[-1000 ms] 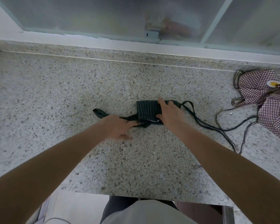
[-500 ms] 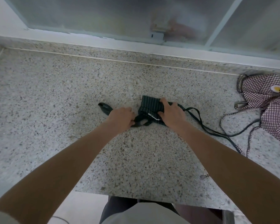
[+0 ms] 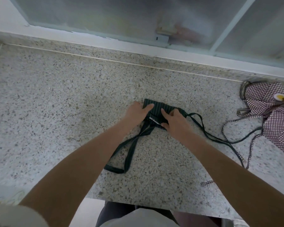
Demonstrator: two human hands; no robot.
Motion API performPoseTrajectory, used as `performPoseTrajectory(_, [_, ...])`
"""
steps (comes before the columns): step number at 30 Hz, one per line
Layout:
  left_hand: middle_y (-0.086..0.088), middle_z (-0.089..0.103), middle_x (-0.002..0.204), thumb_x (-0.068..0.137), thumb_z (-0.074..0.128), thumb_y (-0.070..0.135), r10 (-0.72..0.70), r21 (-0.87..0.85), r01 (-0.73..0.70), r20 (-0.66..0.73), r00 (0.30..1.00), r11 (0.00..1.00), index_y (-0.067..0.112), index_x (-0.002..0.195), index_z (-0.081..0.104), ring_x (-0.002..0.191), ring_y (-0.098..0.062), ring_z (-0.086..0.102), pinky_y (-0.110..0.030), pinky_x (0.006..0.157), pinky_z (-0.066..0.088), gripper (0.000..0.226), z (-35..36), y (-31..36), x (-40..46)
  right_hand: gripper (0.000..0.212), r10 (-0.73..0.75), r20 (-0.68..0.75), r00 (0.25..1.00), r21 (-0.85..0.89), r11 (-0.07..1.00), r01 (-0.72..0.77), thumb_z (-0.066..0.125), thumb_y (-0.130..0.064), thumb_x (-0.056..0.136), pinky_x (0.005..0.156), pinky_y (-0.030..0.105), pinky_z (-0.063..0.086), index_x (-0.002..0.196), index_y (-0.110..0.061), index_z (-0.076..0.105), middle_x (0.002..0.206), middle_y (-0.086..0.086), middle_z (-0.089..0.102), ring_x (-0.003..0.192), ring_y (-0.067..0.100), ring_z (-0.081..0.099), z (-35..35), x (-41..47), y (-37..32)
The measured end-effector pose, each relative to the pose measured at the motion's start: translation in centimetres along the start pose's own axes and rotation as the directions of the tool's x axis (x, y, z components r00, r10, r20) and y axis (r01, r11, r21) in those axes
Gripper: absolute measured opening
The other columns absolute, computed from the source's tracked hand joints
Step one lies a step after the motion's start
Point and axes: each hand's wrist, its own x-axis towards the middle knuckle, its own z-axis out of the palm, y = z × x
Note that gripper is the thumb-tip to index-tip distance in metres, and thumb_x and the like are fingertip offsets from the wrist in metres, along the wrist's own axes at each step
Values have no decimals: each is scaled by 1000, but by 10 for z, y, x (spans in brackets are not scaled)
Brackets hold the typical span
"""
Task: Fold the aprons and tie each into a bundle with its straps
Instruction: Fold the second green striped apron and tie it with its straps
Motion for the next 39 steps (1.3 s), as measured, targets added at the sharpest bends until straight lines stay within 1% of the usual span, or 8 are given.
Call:
performPoseTrajectory(5, [1, 54, 71, 77, 76, 21, -95, -78, 106, 135, 986, 991, 15, 69, 54, 68, -12, 53, -18, 53, 41, 24, 0, -3, 17, 58, -33, -48, 998, -20, 999, 32, 42, -23, 99, 90, 35, 47, 150, -27, 14, 129, 11, 30, 116, 26, 37, 13, -4, -1])
performPoseTrajectory(11, [-8, 57, 99, 73, 76, 24, -27, -72, 27, 3, 1000, 997, 6, 112, 51, 96, -24, 59, -32, 73, 50, 50, 18, 6, 14, 58, -45, -24, 999, -66, 997, 44, 44, -18, 97, 80, 33, 44, 149, -23, 20, 129, 11, 30, 116, 27, 37, 6, -6, -7])
performPoseTrajectory(15, [-10, 52, 101, 78, 72, 22, 148, 186, -126, -107, 983, 974, 2, 125, 37, 95, -25, 56, -30, 67, 41, 62, 36, 31, 5, 28, 11, 22, 1000, 289, 957, -17, 42, -3, 94, 83, 22, 40, 115, -8, 60, 132, 14, 41, 115, 23, 44, -3, 0, -1])
performPoseTrajectory(17, [-14, 57, 106, 80, 71, 20, 191, 299, -151, -111, 975, 942, 3, 130, 31, 93, -28, 59, -32, 63, 43, 67, 46, 38, 1, 31, 58, 121, 991, 611, 782, -120, 40, 6, 93, 84, 20, 40, 115, -2, 60, 134, 18, 48, 117, 26, 49, -14, 3, 9])
performPoseTrajectory(21, [-15, 60, 108, 86, 63, 12, 292, 559, -177, -123, 948, 810, 5, 137, 24, 90, -29, 63, -33, 60, 46, 65, 61, 44, -3, 30, 84, 316, 945, 946, 52, -321, 39, 3, 97, 80, 25, 51, 121, 0, 56, 109, 14, 63, 94, 24, 63, -26, 5, 27])
performPoseTrajectory(27, [-14, 58, 108, 88, 62, 14, 360, 672, -188, -125, 925, 716, 4, 139, 20, 90, -27, 62, -29, 60, 41, 67, 64, 43, -5, 15, 141, -48, 989, 640, 764, -78, 61, -6, 88, 71, 19, 43, 98, -13, 68, 85, 0, 61, 81, 12, 56, -6, 0, 62])
performPoseTrajectory(33, [-16, 56, 114, 86, 63, 27, 413, 490, -398, 84, 907, 775, -4, 135, 27, 96, -28, 59, -30, 65, 43, 68, 82, 58, -3, 37, 265, 249, 932, 945, 145, -294, 44, -31, 99, 78, 30, 47, 79, -8, 66, 76, 4, 61, 75, 18, 57, -7, 2, 60])
performPoseTrajectory(39, [-18, 56, 126, 100, 37, 15, 388, 386, -431, 188, 902, 816, 1, 142, 33, 107, -29, 55, -29, 86, 41, 45, 80, 52, 2, 43, 279, 177, 944, 926, 277, -256, 54, -43, 92, 89, 37, 51, 91, -2, 66, 90, 14, 67, 85, 25, 64, -5, 2, 62])
